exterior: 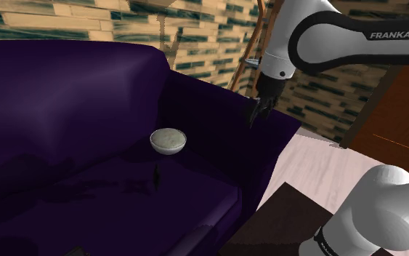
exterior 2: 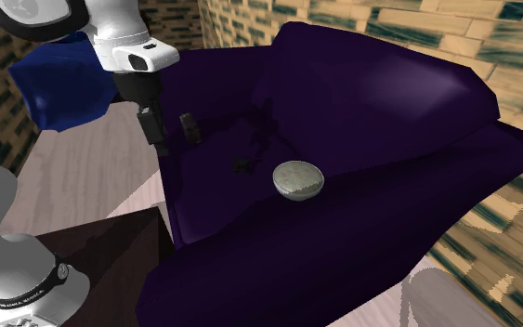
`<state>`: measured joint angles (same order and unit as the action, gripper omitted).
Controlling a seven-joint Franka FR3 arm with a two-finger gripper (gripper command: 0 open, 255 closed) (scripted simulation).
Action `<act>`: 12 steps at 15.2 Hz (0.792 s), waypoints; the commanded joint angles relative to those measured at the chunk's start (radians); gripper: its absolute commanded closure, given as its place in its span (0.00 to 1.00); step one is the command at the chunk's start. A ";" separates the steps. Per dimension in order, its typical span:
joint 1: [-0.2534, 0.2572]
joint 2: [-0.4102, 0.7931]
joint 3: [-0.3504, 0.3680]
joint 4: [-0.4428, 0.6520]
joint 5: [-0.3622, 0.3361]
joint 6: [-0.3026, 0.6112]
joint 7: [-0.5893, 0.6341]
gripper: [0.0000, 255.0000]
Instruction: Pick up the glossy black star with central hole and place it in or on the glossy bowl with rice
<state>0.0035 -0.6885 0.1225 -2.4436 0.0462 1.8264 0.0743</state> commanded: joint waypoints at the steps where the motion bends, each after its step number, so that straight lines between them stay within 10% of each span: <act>1: 0.003 0.052 0.038 -0.005 0.019 0.055 0.059 0.00; 12: -0.010 0.423 0.220 0.095 0.022 0.310 0.374 0.00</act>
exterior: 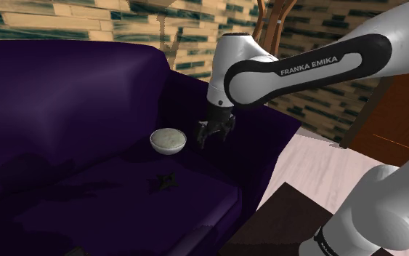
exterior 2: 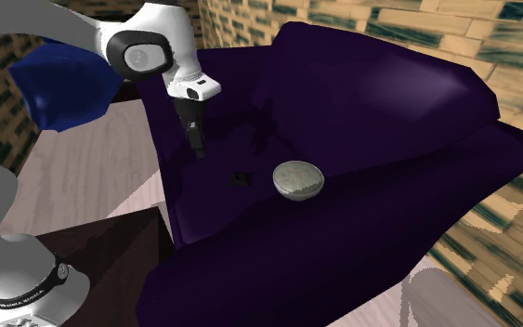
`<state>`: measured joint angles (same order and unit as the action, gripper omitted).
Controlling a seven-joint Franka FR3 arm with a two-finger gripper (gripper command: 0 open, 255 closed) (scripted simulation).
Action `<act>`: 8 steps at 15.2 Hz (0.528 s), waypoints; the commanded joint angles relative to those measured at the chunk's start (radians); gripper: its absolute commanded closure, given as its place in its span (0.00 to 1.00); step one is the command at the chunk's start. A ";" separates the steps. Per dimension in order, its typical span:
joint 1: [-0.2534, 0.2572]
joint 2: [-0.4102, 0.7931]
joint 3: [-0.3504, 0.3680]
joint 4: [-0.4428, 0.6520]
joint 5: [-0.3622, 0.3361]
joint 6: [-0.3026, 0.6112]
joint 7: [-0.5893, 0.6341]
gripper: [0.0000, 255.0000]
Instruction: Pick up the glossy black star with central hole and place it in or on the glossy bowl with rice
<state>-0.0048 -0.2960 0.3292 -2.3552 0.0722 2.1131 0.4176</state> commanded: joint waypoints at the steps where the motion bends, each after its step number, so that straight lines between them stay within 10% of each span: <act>1: -0.004 0.070 0.027 0.025 -0.014 0.042 0.062 0.00; 8: 0.004 0.363 0.087 0.190 -0.135 0.137 0.297 0.00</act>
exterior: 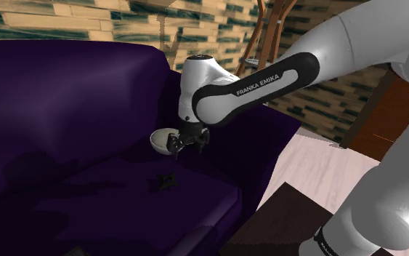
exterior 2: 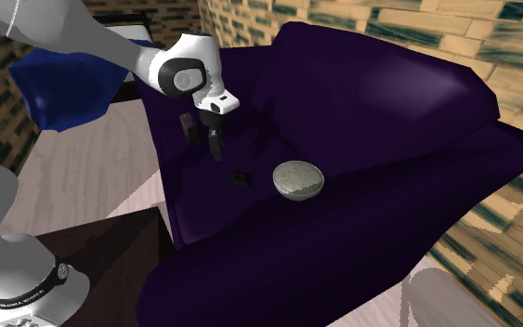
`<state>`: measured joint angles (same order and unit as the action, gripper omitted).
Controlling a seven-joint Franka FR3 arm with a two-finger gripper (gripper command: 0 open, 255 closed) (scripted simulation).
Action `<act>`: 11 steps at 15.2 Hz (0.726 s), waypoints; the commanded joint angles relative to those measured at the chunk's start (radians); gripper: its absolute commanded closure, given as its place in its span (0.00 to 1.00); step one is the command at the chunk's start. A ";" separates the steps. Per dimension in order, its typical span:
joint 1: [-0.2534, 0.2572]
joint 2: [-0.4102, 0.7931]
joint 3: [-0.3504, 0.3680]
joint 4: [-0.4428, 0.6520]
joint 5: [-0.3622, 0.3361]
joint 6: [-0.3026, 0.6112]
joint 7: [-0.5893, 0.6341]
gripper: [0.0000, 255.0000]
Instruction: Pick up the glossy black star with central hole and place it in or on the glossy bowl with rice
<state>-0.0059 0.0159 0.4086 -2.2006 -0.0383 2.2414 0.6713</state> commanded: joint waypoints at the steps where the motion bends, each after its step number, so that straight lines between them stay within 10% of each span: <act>1: 0.012 0.094 0.009 0.065 -0.045 0.017 0.076 0.00; 11: 0.131 0.493 -0.047 0.419 -0.193 0.023 0.318 0.00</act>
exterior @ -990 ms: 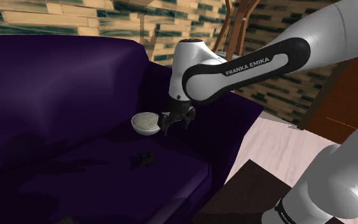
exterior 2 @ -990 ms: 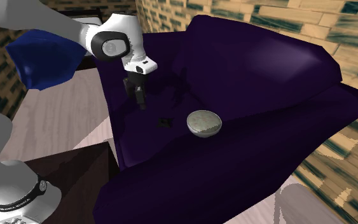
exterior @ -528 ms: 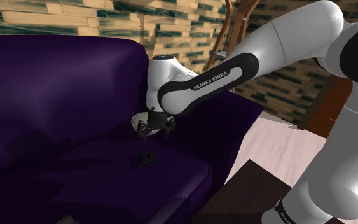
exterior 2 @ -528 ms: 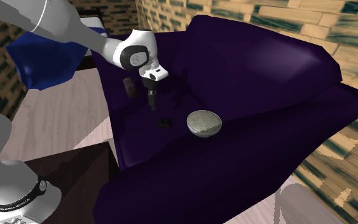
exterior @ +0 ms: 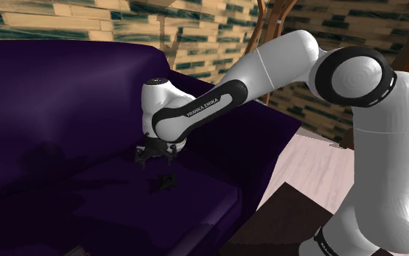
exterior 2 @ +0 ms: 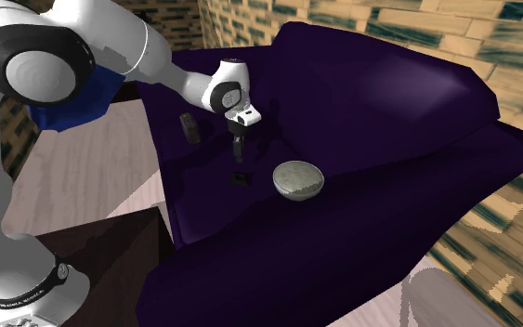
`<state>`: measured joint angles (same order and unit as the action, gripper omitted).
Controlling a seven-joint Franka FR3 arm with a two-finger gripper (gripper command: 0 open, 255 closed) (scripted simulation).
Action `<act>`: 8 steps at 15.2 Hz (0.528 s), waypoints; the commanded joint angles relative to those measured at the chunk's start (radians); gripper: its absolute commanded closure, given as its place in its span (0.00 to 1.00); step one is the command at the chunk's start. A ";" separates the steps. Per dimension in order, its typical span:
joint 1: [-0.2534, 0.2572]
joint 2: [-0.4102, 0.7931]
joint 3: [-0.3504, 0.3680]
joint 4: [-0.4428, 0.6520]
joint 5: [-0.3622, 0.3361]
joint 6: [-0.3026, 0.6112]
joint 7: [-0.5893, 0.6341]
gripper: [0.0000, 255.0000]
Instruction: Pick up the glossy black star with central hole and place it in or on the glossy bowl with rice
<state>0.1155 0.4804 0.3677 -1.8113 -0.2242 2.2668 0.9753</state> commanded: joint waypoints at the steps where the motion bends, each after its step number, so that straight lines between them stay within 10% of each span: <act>1: 0.011 0.037 -0.009 0.027 -0.010 0.007 0.016 0.00; 8: 0.023 0.093 -0.026 0.021 -0.036 0.069 0.032 0.00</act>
<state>0.1376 0.5701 0.3429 -1.7853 -0.2571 2.3262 1.0042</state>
